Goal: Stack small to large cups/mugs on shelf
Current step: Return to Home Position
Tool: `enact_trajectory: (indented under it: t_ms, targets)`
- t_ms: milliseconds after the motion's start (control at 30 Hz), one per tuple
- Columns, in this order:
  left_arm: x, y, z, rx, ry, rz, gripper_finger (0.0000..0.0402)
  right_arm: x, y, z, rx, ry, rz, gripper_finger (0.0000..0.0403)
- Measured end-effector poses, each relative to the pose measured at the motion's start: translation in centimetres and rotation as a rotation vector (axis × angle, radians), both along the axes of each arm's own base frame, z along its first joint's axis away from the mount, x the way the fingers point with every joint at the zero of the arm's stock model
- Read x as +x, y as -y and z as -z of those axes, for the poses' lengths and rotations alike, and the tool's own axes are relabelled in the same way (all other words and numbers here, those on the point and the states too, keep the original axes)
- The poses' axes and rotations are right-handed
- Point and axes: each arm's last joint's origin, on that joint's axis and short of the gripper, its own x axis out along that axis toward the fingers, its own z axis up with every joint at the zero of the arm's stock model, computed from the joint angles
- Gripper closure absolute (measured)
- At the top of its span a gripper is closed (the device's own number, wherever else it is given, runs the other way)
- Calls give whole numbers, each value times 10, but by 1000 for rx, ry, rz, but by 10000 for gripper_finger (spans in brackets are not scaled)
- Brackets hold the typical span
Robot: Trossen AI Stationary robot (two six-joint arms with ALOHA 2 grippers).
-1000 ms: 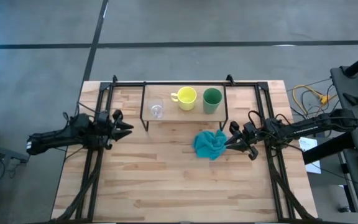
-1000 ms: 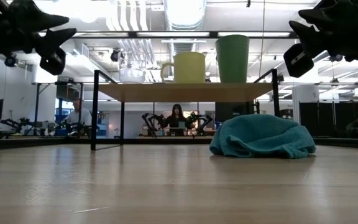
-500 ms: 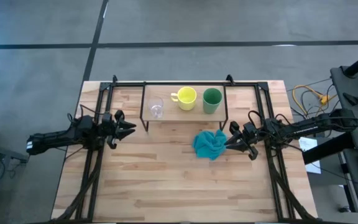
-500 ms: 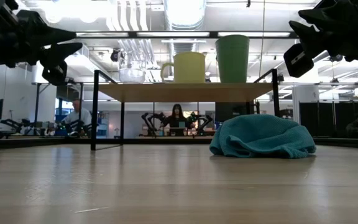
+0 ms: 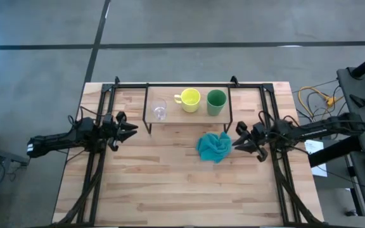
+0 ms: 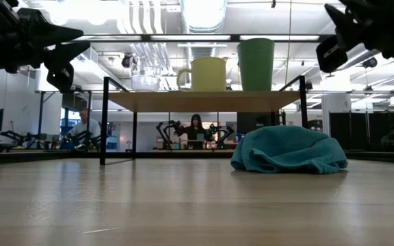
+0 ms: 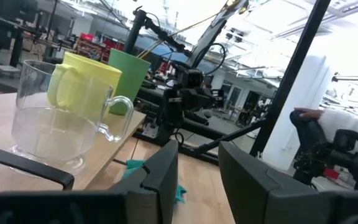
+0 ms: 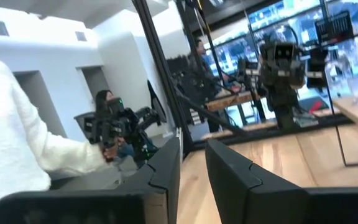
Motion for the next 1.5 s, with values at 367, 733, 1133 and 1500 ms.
enact_trajectory:
  t_ms: [367, 733, 1133, 1500]
  targets:
    - [0, 0, 1, 0, -3, 0, 299, -11, 1, -13, 6, 118, 0, 325]
    - [0, 0, 1, -1, -5, 0, 299, -16, 1, -19, 8, 167, 0, 333]
    - [0, 0, 1, -1, -6, 0, 299, -21, 1, -23, 10, 210, 0, 324]
    - [0, 0, 1, -1, -6, 0, 299, -20, 1, -23, 10, 208, 0, 321]
